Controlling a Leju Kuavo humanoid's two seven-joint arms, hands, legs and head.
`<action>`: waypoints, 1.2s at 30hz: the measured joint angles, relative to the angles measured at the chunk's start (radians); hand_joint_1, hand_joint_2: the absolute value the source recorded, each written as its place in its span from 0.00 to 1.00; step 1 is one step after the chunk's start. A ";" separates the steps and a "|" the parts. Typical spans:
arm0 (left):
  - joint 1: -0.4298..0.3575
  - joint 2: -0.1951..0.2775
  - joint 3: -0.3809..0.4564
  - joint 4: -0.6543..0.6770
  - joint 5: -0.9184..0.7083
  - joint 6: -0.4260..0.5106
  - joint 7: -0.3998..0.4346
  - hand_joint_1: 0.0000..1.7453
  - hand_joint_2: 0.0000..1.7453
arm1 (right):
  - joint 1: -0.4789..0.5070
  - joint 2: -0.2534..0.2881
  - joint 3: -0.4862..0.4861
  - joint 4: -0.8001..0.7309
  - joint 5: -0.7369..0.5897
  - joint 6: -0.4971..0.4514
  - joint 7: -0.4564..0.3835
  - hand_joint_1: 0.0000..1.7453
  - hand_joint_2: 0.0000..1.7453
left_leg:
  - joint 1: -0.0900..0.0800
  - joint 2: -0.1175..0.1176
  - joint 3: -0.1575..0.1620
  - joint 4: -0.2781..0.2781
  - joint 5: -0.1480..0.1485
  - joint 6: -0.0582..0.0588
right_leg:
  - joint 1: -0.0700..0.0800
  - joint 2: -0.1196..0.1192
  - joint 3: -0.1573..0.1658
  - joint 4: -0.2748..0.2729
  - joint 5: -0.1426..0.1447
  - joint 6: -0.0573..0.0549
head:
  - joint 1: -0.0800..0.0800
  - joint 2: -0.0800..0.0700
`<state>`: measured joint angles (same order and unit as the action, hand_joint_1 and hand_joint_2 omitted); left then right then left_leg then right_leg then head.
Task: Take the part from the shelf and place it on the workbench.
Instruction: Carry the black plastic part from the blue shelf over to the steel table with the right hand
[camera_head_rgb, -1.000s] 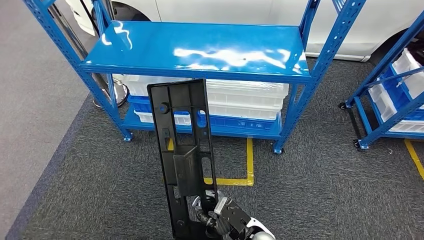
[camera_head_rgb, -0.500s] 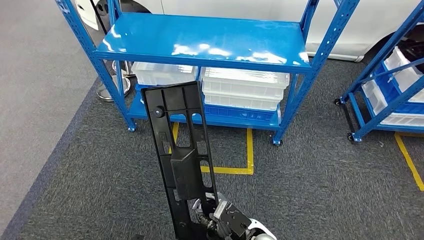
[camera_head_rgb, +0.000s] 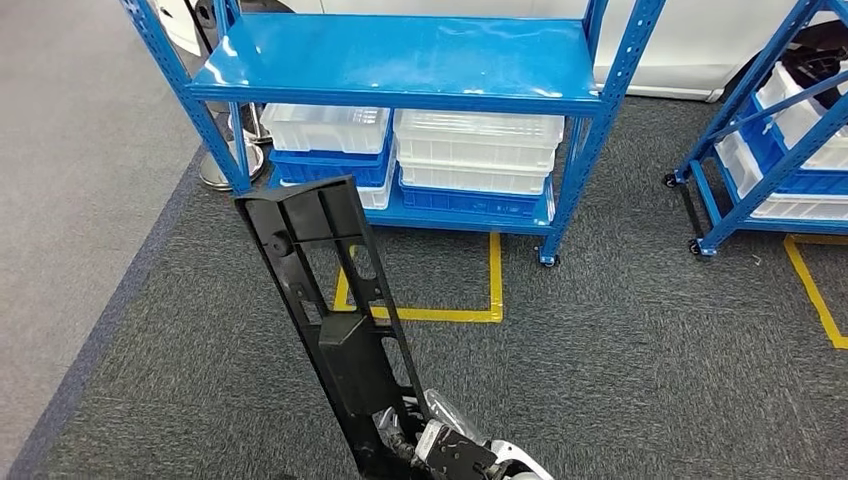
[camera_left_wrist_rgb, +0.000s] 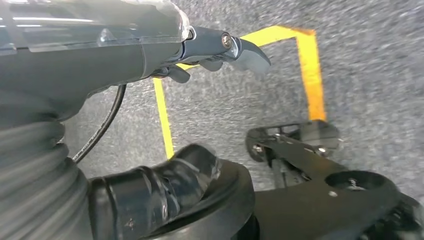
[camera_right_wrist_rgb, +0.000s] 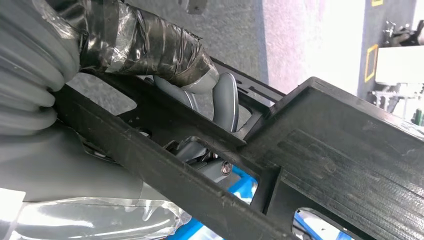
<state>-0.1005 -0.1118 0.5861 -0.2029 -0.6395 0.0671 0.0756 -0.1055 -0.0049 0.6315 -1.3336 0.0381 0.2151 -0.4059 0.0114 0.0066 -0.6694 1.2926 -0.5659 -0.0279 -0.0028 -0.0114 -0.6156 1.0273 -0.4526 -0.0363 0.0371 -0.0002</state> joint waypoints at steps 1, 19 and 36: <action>0.000 0.000 0.000 0.000 -0.001 0.000 0.001 0.00 1.00 | 0.000 -0.002 0.003 -0.001 0.001 -0.002 -0.001 0.97 1.00 | 0.000 0.000 0.038 -0.036 0.030 0.001 | 0.000 0.000 -0.017 0.004 0.010 0.002 | 0.000 0.000; -0.009 -0.005 0.004 0.000 -0.019 0.010 0.005 0.00 1.00 | 0.000 -0.033 0.026 -0.043 0.024 -0.037 -0.014 0.97 1.00 | -0.012 0.006 0.090 -0.281 0.101 0.060 | 0.003 0.008 0.055 0.074 -0.044 0.035 | 0.002 0.000; -0.011 -0.006 0.007 0.000 -0.035 0.013 0.007 0.00 1.00 | 0.001 -0.040 0.045 -0.073 0.037 -0.069 -0.016 0.97 1.00 | -0.003 0.036 0.131 -0.270 0.069 0.012 | -0.003 -0.058 0.060 0.000 -0.048 0.030 | -0.003 0.000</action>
<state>-0.1118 -0.1181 0.5930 -0.2026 -0.6749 0.0797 0.0827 -0.1045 -0.0450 0.6768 -1.4070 0.0754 0.1463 -0.4220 0.0083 0.0421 -0.5387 1.0229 -0.4967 -0.0162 -0.0058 -0.0690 -0.5556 1.0271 -0.5004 -0.0065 0.0340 -0.0002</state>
